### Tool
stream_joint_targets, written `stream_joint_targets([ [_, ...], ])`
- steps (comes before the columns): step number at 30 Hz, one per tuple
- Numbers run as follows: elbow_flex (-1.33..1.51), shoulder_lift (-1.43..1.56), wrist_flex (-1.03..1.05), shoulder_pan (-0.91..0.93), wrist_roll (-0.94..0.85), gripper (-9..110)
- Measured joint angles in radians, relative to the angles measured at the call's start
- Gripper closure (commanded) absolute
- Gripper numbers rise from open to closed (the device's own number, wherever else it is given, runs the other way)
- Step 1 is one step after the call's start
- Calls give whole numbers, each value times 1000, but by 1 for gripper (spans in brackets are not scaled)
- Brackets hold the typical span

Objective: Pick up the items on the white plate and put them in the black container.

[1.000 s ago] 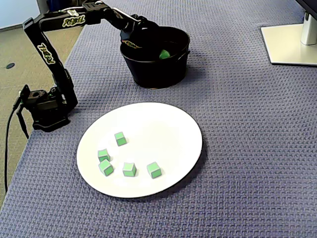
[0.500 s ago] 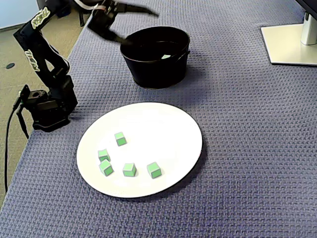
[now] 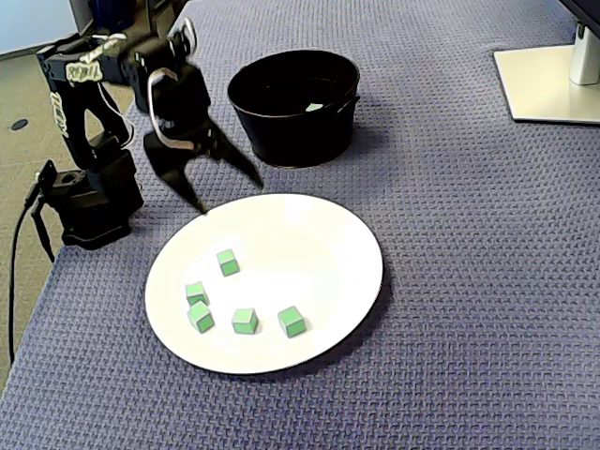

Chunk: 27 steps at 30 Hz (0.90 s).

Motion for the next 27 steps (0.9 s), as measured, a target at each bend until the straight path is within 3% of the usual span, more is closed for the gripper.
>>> stream_joint_targets([
  [27, 58, -324, -202, 29, -143, 79],
])
